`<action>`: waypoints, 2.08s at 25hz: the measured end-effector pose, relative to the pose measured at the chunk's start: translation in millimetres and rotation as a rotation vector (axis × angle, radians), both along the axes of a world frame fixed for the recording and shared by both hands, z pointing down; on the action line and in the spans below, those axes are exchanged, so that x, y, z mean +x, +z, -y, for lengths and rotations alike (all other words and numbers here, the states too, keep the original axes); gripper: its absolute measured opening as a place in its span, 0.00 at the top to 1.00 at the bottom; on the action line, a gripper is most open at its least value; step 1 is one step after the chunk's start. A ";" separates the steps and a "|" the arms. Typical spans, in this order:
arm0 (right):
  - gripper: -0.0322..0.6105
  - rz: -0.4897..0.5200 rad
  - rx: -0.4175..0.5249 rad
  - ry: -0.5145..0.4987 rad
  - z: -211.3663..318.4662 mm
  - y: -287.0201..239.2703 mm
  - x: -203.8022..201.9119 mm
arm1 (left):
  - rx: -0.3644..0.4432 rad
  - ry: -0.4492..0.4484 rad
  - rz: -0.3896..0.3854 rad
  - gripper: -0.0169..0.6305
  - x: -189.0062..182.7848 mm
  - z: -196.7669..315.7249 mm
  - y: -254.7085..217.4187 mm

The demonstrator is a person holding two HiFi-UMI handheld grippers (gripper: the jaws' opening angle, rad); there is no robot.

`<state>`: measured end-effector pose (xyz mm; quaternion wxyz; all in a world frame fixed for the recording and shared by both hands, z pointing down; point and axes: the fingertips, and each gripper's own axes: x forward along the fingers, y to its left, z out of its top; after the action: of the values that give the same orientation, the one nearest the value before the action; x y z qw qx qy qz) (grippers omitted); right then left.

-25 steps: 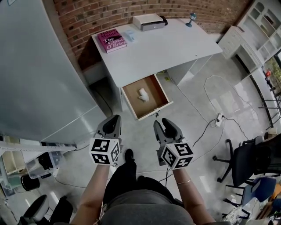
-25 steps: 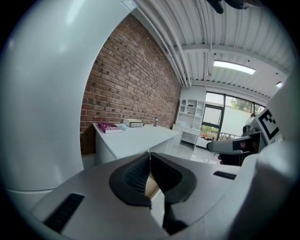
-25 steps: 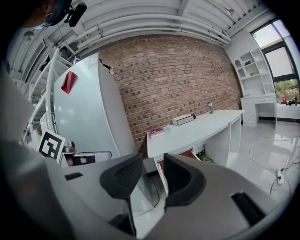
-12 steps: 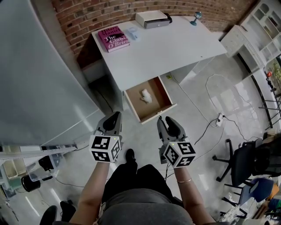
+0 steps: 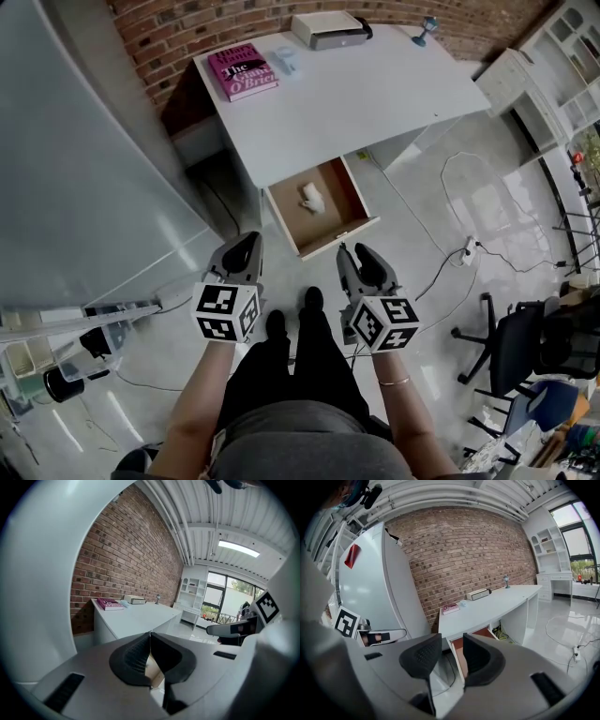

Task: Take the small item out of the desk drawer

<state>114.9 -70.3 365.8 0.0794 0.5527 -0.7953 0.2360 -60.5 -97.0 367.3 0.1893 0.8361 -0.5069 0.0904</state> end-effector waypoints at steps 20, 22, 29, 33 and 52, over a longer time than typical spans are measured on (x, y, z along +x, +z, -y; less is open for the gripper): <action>0.70 -0.023 -0.101 -0.200 98.1 46.5 14.7 | -0.075 -0.171 0.019 0.94 14.9 45.9 25.3; 0.70 -0.032 -0.118 -0.226 106.3 55.0 15.3 | -0.087 -0.193 0.019 0.94 16.0 48.7 29.9; 0.66 -0.080 -0.187 -0.345 128.9 87.7 4.8 | -0.134 -0.283 0.002 0.94 16.3 51.5 50.0; 0.65 -0.098 -0.217 -0.389 138.3 105.6 -0.8 | -0.156 -0.322 0.001 0.94 15.3 50.1 61.2; 0.65 -0.202 -0.360 -0.446 177.7 203.1 -2.8 | -0.233 -0.472 -0.033 0.94 7.7 32.8 118.4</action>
<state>112.1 -248.0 568.9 0.3046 0.3621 -0.8304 0.2940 -52.9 -129.8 485.7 0.3085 0.6684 -0.6711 0.0881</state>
